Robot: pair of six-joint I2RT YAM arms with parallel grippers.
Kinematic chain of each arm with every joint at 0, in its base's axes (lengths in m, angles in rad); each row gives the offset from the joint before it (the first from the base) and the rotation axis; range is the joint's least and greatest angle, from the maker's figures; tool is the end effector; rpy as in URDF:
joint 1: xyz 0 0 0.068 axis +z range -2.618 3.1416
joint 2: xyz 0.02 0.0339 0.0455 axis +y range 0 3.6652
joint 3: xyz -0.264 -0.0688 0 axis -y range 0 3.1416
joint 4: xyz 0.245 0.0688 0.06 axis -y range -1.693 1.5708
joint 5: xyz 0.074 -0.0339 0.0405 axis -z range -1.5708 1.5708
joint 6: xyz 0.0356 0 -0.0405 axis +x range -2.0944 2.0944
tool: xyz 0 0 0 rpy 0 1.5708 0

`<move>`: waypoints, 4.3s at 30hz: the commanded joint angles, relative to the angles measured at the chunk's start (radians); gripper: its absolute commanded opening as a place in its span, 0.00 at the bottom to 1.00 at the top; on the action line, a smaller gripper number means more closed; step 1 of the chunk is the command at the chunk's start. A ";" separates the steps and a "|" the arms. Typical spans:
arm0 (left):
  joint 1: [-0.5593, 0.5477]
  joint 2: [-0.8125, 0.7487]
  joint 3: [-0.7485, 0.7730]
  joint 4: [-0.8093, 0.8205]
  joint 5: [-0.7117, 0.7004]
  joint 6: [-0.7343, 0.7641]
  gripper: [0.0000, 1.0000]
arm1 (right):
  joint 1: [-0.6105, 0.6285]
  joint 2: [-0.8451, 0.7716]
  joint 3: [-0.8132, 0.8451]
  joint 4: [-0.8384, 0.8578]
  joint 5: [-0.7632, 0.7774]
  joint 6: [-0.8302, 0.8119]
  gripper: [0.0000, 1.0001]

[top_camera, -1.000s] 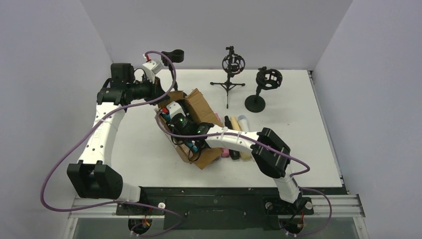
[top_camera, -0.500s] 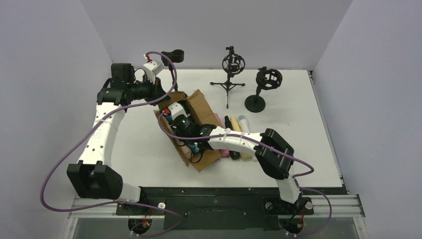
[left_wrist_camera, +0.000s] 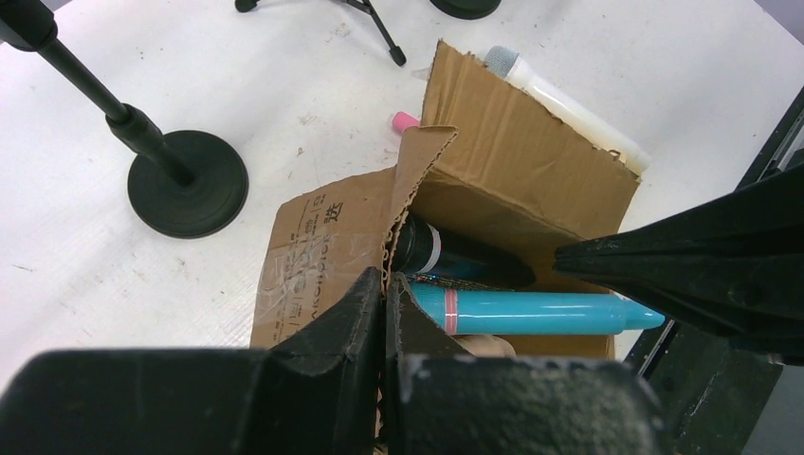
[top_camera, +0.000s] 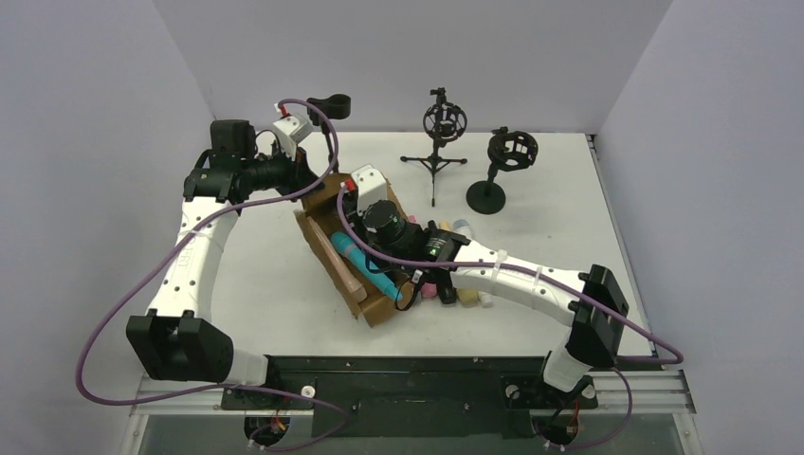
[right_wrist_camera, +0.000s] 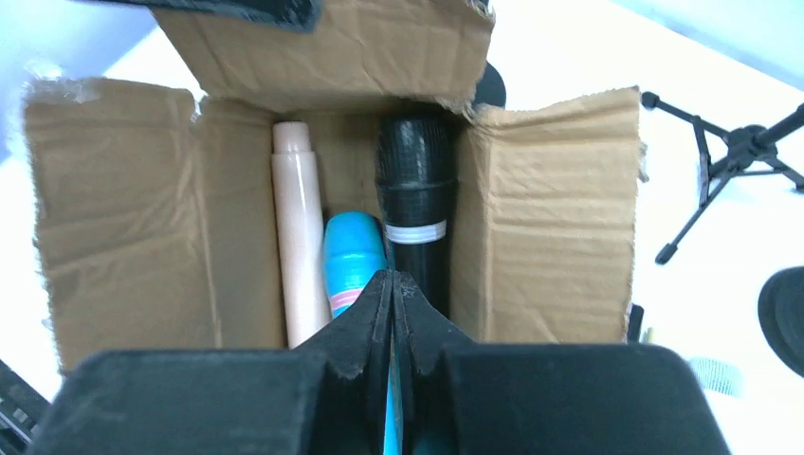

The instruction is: Attach the microphones to the stand

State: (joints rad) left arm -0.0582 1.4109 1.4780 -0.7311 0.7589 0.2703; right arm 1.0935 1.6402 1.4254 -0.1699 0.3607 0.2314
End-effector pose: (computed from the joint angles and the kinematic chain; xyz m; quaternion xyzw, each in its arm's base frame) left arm 0.2951 -0.0417 0.3889 0.2966 0.7973 -0.2880 0.4398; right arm 0.1903 0.3406 0.3430 -0.2498 0.7831 0.2209 0.5250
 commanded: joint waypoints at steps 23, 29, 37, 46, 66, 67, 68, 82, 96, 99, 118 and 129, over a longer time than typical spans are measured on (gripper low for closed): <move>-0.005 -0.042 0.024 0.041 0.021 0.018 0.00 | 0.000 0.235 0.159 -0.349 -0.281 -0.056 0.45; -0.006 -0.046 0.021 0.043 0.024 0.015 0.00 | 0.003 0.308 0.191 -0.396 -0.229 -0.062 0.40; -0.006 -0.046 0.021 0.052 0.030 0.011 0.00 | 0.005 0.300 0.210 -0.431 -0.187 -0.071 0.22; -0.006 -0.043 0.033 0.040 0.030 0.024 0.00 | 0.006 0.120 0.201 -0.395 -0.176 -0.069 0.00; -0.005 -0.027 0.030 0.025 0.000 0.044 0.00 | -0.233 -0.318 -0.195 -0.265 -0.133 -0.025 0.00; -0.005 -0.028 0.029 0.024 -0.001 0.046 0.00 | -0.290 -0.352 -0.248 -0.238 -0.139 -0.013 0.00; -0.005 -0.029 0.027 0.024 0.000 0.049 0.00 | -0.316 -0.367 -0.299 -0.225 -0.133 0.020 0.00; -0.005 -0.025 0.039 0.025 0.009 0.051 0.00 | -0.638 -0.227 -0.496 -0.248 -0.002 0.201 0.00; -0.005 -0.040 0.025 0.039 0.023 0.038 0.00 | -0.703 0.000 -0.458 -0.283 -0.074 0.218 0.00; -0.005 -0.036 0.032 0.045 0.031 0.029 0.00 | -0.702 0.028 -0.431 -0.315 -0.117 0.201 0.00; -0.007 0.003 0.093 -0.017 0.033 0.044 0.00 | -0.624 0.043 -0.470 -0.310 -0.200 0.223 0.41; -0.006 0.000 0.079 -0.009 0.039 0.022 0.00 | -0.625 -0.155 -0.377 -0.345 -0.135 0.203 0.58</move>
State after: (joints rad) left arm -0.0601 1.4223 1.5097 -0.7681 0.7532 0.3153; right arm 0.4599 1.6093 0.9695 -0.5064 0.2005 0.4351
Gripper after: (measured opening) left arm 0.007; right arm 0.574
